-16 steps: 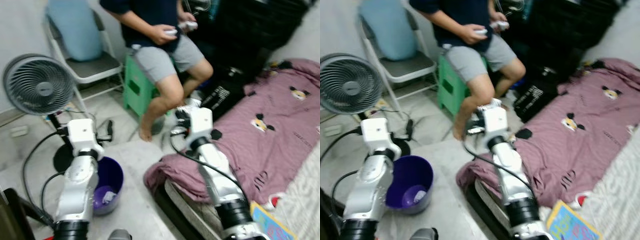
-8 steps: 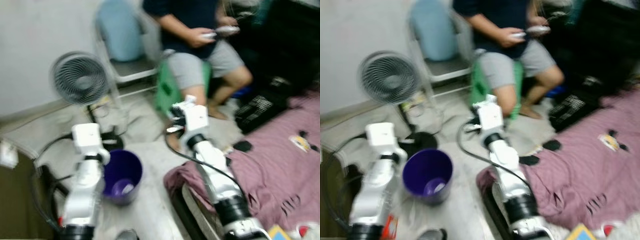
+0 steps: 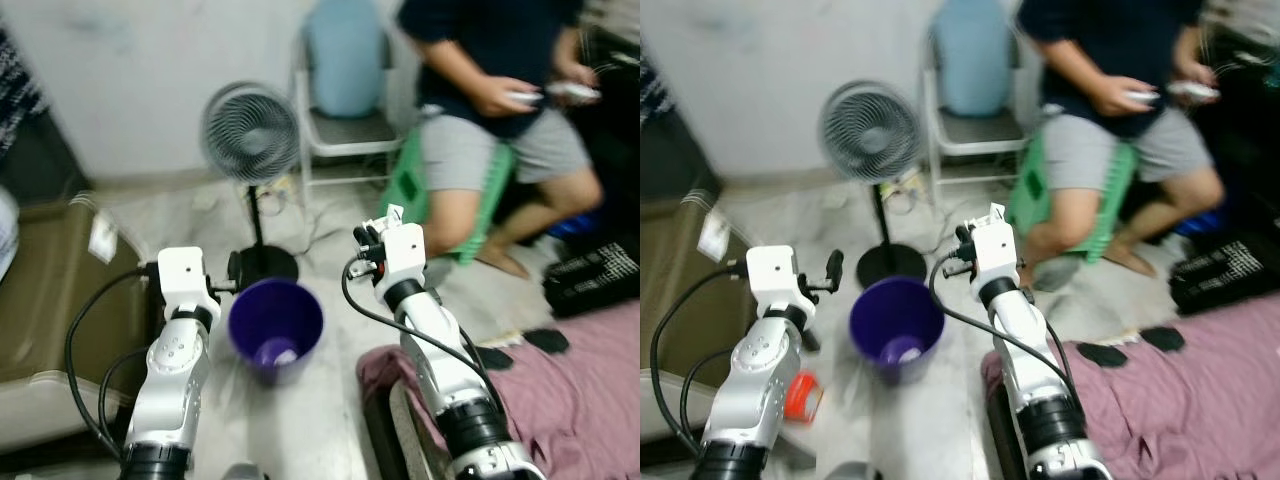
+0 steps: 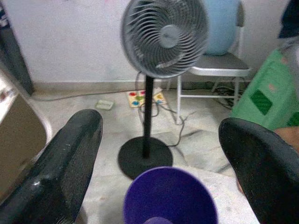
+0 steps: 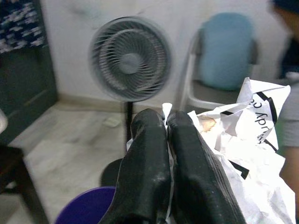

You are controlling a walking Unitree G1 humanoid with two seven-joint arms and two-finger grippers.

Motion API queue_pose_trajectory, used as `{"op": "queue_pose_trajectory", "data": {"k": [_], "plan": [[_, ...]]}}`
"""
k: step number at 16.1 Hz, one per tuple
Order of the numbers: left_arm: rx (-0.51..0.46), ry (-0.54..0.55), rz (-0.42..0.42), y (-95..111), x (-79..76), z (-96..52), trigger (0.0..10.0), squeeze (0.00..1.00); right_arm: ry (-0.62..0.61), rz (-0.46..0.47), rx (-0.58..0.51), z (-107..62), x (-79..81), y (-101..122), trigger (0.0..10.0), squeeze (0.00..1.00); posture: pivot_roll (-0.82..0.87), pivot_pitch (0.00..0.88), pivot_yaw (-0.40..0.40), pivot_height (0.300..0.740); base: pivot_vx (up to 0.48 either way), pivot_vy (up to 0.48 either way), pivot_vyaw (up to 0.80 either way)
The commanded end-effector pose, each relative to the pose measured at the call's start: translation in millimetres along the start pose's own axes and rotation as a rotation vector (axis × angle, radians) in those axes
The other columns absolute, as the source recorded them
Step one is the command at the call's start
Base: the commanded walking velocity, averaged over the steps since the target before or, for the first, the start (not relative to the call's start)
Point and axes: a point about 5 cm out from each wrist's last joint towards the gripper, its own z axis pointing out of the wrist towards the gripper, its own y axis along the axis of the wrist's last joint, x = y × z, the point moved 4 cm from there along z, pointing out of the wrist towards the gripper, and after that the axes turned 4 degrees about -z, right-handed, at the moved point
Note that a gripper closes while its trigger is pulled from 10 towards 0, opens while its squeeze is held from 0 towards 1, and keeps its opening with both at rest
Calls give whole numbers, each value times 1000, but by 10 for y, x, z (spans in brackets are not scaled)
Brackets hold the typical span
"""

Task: Clean up the room

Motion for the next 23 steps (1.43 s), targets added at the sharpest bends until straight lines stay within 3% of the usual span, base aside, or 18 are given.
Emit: {"op": "queue_pose_trajectory", "data": {"k": [1, 4, 8, 23], "plan": [[2, 9, 13, -13, 64, -4, 10000, 0, 23, 0, -17, 27, 76, 44, 10000, 0, 92, 0, -46, 740, 0, 0, 800], [-14, 14, 14, 21, 98, 34, 10000, 0, 16, -3, -18, 19, 50, 39, 10000, 0, 86, 0, -43, 740, 0, 0, 800], [-31, -22, 32, 44, 21, 11, 10000, 0, 0, 3, -13, 7, 27, 28, 10000, 0, 86, 0, -41, 740, 0, 0, 725], [-47, -47, -16, 72, -40, 20, 10000, 0, -22, -8, -6, 28, -9, 14, 10000, 0, 84, 0, -45, 740, 0, 0, 0]]}}
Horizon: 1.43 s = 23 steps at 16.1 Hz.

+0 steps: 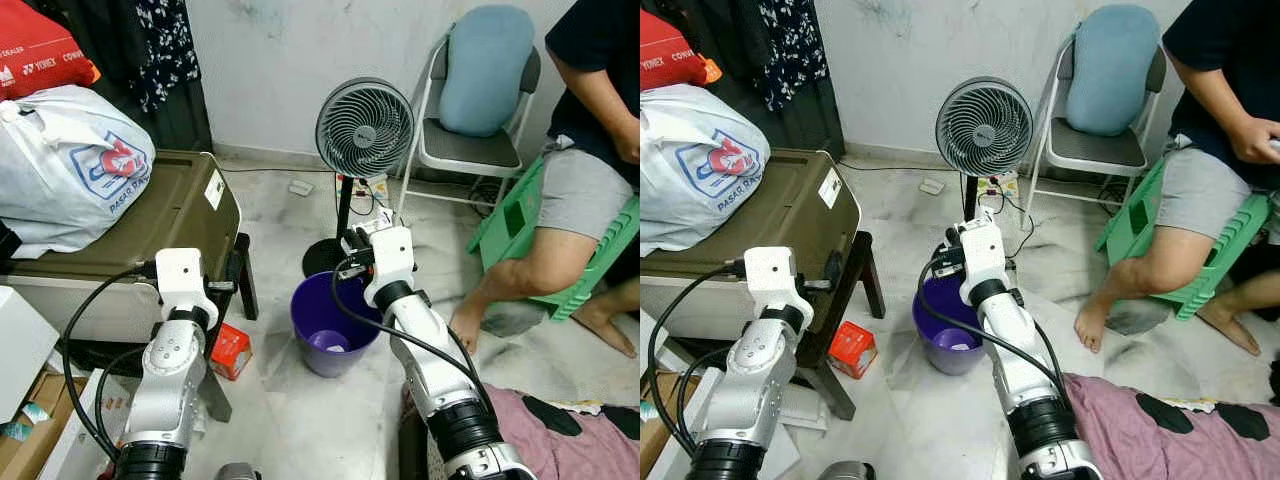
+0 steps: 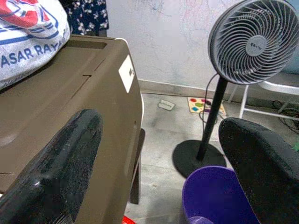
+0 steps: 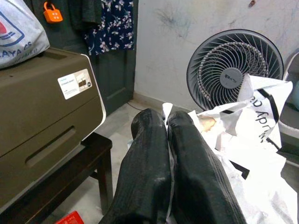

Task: Clean up the room

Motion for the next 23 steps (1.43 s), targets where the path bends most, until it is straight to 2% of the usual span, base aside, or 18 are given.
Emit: {"op": "queue_pose_trajectory", "data": {"k": [1, 15, 18, 19, 22, 23], "plan": [[-28, -32, -20, 58, -46, -9, 10000, 0, -17, 4, -15, 13, -52, 39, 10000, 0, 85, 0, -46, 740, 0, 0, 0], [-33, -65, -26, 65, -95, -7, 10000, 0, -6, -7, -25, 23, -27, 52, 10000, 0, 88, 0, -46, 740, 331, 0, 0], [-28, -44, -9, 60, -67, -3, 10000, 0, -5, -5, -26, 24, -22, 55, 10000, 0, 88, 0, -46, 740, 205, 0, 0], [-31, -38, -28, 60, -42, -4, 10000, 0, -4, -5, -28, 19, -20, 56, 10000, 0, 88, 0, -45, 740, 0, 0, 0], [-50, -40, -21, 88, 51, -33, 10000, 0, -1, -15, -31, 20, -15, 58, 10000, 0, 89, 0, -43, 740, 0, 0, 800], [-55, -38, 6, 104, 65, -40, 10000, 0, -2, -9, -29, 19, -11, 54, 10000, 0, 89, 0, -44, 740, 0, 0, 800]]}}
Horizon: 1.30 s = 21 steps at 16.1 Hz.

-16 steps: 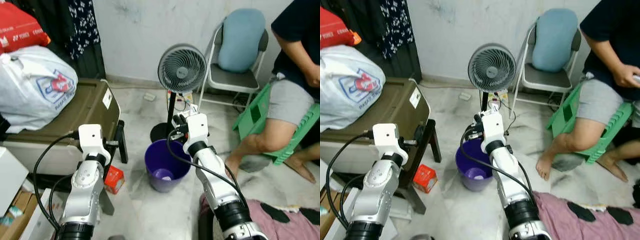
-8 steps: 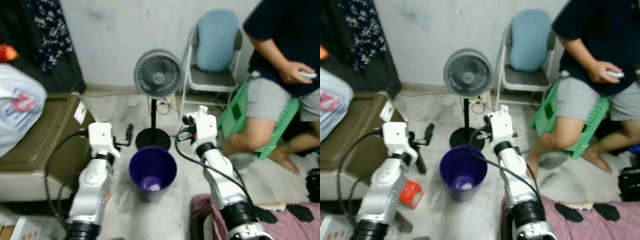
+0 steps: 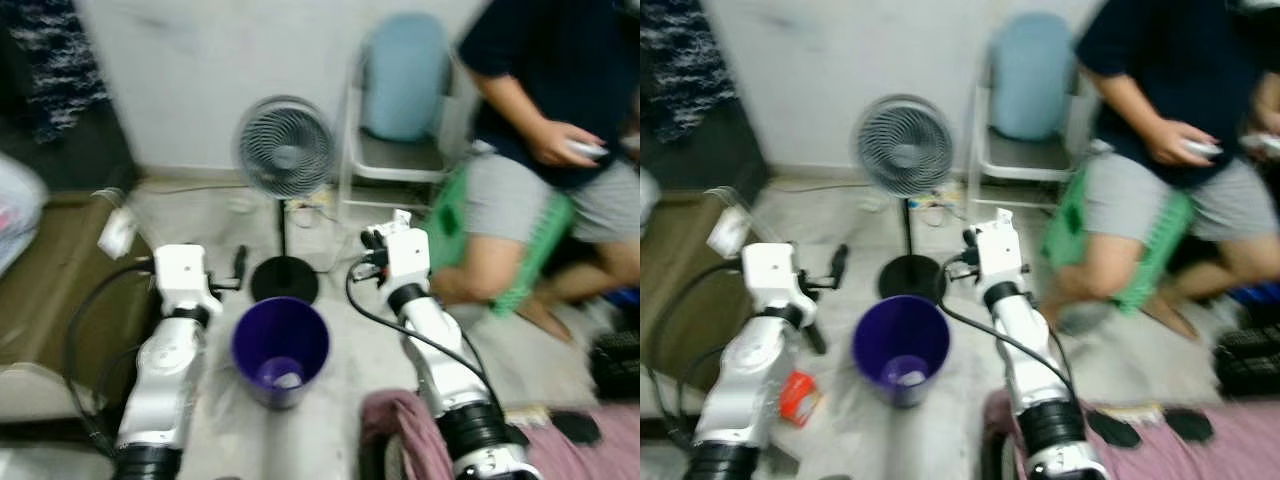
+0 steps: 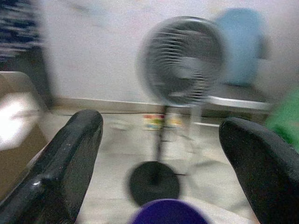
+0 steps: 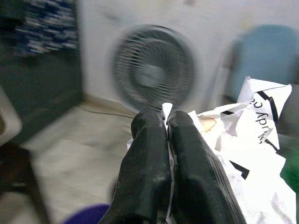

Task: Clean up the room

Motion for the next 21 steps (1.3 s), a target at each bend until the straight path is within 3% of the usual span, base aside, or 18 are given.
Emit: {"op": "queue_pose_trajectory", "data": {"k": [1, 4, 13, 21], "plan": [[-19, 3, 39, 40, 1, -19, 10000, 0, 20, -6, -31, 42, 63, 98, 10000, 0, 90, 0, -45, 740, 0, 0, 775], [4, -82, -62, 12, -99, -71, 10000, 0, 22, -5, -30, 42, 60, 94, 10000, 0, 92, 0, -46, 740, 0, 0, 750], [-12, -115, -36, 29, -152, -107, 10000, 0, 7, 25, -24, 52, 57, 86, 10000, 0, 93, 0, -45, 740, 0, 0, 52], [-18, -134, -32, 42, -176, -104, 10000, 0, 20, 28, -28, 63, 74, 99, 10000, 0, 93, 0, -44, 740, 308, 0, 0]]}}
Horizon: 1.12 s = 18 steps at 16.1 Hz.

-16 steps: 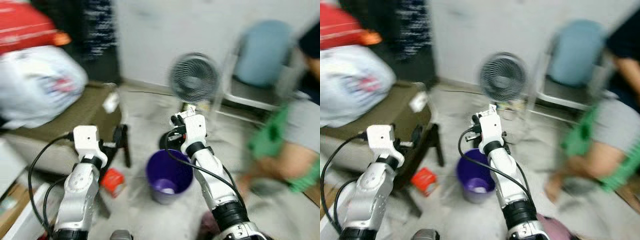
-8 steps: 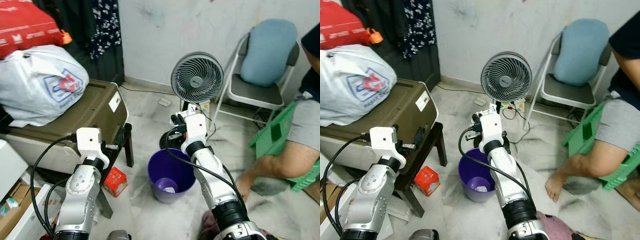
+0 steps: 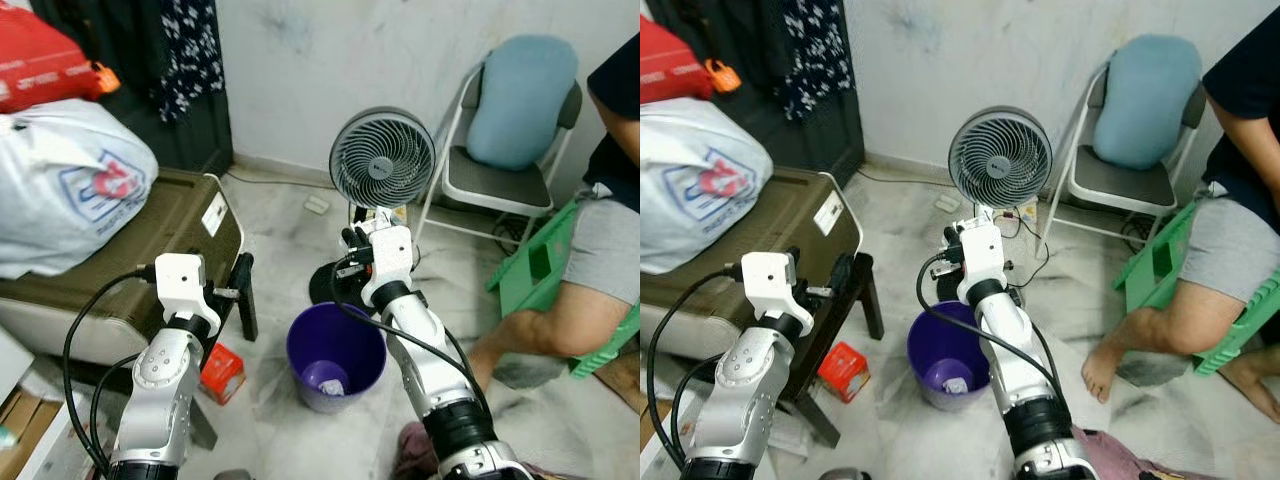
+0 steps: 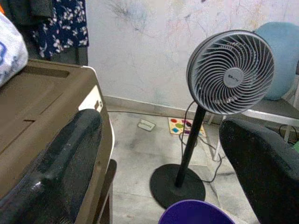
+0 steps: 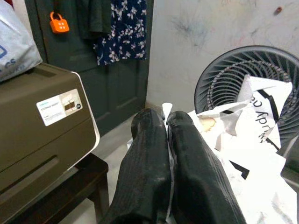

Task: Clean up the room

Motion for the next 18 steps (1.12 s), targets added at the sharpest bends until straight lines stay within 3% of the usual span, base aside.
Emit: {"op": "queue_pose_trajectory", "data": {"k": [1, 11, 18], "plan": [[-15, -20, 10, 47, -29, 14, 10000, 0, -2, 0, -9, 22, -33, 39, 10000, 0, 93, 0, -43, 740, 349, 0, 0], [-9, -13, 10, 40, -14, 29, 10000, 0, 4, 6, -11, 24, -19, 40, 10000, 0, 96, 0, -40, 740, 331, 0, 0], [-26, -11, -3, 72, -1, 43, 10000, 0, -6, 5, -6, 40, -34, 30, 10000, 0, 99, 0, -43, 740, 180, 0, 0]]}}
